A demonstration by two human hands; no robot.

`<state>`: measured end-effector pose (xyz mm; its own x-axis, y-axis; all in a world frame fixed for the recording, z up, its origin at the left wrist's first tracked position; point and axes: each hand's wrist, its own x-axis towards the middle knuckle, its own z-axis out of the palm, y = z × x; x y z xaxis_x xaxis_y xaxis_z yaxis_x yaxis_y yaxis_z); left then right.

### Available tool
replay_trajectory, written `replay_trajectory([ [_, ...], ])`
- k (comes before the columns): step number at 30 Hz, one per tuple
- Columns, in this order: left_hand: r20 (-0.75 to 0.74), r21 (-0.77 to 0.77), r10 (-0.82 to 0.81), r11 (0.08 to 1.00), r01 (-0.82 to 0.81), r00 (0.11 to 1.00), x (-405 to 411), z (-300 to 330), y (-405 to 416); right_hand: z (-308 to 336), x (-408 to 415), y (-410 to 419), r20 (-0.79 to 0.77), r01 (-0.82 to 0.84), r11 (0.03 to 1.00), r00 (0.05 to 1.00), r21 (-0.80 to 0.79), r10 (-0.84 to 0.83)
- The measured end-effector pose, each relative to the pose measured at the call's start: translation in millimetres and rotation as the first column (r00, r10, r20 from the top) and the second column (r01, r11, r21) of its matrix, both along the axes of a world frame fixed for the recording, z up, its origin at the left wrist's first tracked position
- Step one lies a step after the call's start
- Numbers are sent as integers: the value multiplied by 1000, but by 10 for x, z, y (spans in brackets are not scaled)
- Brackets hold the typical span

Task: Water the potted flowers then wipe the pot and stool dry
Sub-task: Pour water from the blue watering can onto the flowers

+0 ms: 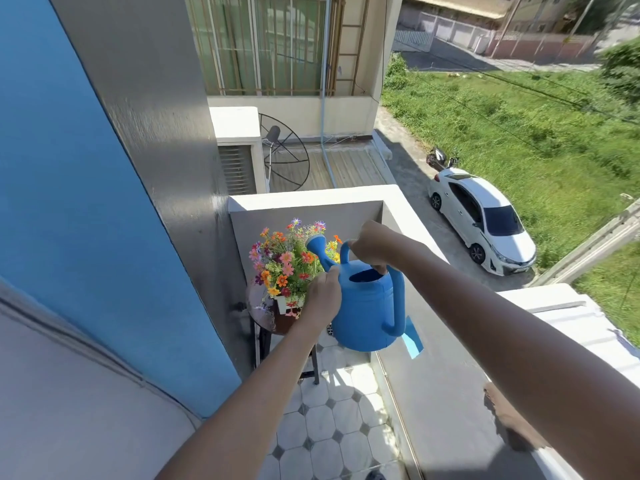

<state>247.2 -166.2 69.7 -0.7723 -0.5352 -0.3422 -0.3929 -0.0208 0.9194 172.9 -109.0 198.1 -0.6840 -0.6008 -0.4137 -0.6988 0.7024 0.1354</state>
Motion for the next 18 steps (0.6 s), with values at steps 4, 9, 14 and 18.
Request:
replay_trajectory([
  [4, -5, -19, 32, 999, -32, 999, 23, 29, -85, -51, 6, -39, 124, 39, 989, 992, -141, -22],
  [9, -4, -46, 64, 997, -65, 998, 92, 36, -170, -67, 79, -127, 133, 118, 987, 986, -112, -103],
  [14, 1, -68, 58, 996, -58, 998, 184, 20, -204, -28, 128, -139, 155, 127, 965, 984, -229, -93],
  [18, -4, -77, 99, 992, -99, 995, 249, -20, -210, -4, 232, -175, 257, 323, 883, 935, -340, -243],
])
